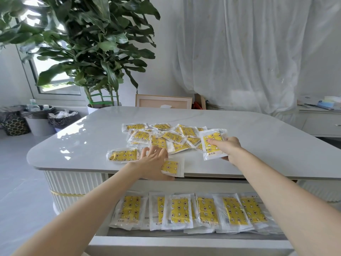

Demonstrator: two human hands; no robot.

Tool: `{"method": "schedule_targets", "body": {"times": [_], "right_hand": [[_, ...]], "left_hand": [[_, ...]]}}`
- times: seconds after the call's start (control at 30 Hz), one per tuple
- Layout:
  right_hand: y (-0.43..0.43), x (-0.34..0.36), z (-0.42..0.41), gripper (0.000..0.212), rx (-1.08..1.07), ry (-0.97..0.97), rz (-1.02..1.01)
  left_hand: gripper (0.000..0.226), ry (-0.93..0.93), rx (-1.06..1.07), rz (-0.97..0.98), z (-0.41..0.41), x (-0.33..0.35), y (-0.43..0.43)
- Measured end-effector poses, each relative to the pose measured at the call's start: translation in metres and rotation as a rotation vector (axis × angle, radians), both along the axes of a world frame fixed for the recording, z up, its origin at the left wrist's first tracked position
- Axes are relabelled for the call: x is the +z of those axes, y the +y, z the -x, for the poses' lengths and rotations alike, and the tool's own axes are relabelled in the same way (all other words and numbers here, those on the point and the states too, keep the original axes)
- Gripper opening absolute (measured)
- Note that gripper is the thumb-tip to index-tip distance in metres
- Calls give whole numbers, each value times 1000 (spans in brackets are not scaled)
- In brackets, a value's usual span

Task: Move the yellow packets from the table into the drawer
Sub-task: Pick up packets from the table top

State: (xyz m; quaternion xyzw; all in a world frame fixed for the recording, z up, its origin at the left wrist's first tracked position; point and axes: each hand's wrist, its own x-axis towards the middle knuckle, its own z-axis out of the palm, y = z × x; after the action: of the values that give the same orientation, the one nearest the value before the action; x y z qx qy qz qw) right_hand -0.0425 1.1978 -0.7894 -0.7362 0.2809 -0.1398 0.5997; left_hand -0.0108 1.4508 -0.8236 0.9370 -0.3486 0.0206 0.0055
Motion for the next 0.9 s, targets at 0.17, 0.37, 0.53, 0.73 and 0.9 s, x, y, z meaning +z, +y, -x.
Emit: {"method": "schedule_targets", "body": {"times": [0.17, 0.37, 0.53, 0.73, 0.9], "right_hand": [[11, 6, 2, 50, 59, -18, -30], [28, 13, -3, 55, 169, -36, -116], [56, 16, -13, 55, 325, -12, -125], [111, 16, -36, 65, 557, 27, 70], [167, 27, -55, 32, 800, 24, 486]], "left_hand": [[62, -75, -61, 37, 15, 2, 1], [53, 58, 75, 370, 19, 27, 22], [124, 109, 473, 493, 9, 45, 69], [101, 442, 678, 942, -6, 42, 130], [23, 494, 833, 1219, -27, 26, 152]]}}
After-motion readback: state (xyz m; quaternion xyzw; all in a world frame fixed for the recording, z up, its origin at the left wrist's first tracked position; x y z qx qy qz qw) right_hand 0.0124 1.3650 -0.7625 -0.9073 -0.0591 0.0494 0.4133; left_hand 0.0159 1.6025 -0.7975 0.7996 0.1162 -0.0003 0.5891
